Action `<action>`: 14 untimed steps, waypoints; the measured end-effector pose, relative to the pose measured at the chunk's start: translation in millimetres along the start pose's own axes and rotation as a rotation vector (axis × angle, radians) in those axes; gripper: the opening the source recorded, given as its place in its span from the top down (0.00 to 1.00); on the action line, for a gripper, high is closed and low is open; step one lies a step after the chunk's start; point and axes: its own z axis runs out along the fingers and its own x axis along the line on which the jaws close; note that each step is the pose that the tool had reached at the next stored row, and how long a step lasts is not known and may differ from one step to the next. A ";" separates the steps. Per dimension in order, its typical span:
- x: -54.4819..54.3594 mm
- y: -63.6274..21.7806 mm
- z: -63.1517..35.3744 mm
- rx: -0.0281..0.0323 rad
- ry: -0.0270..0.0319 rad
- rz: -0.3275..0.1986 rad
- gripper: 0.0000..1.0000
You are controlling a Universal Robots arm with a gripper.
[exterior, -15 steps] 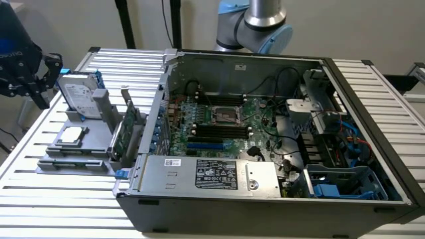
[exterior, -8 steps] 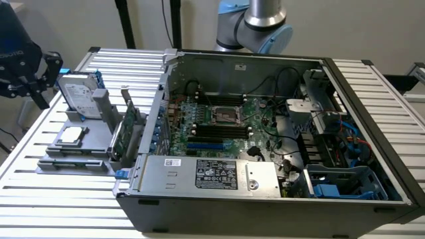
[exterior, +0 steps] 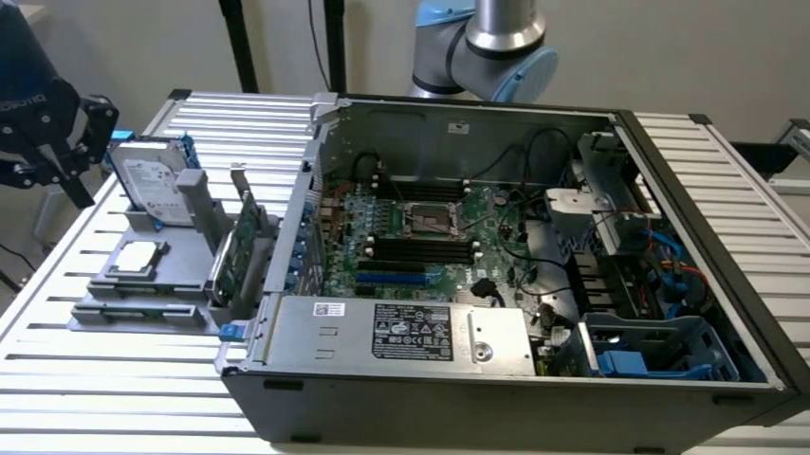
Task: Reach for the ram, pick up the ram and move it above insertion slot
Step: 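Pick up the ram and move it above insertion slot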
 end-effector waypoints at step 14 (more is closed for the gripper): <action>0.0 -0.1 0.0 -0.0010 0.0074 -0.255 0.89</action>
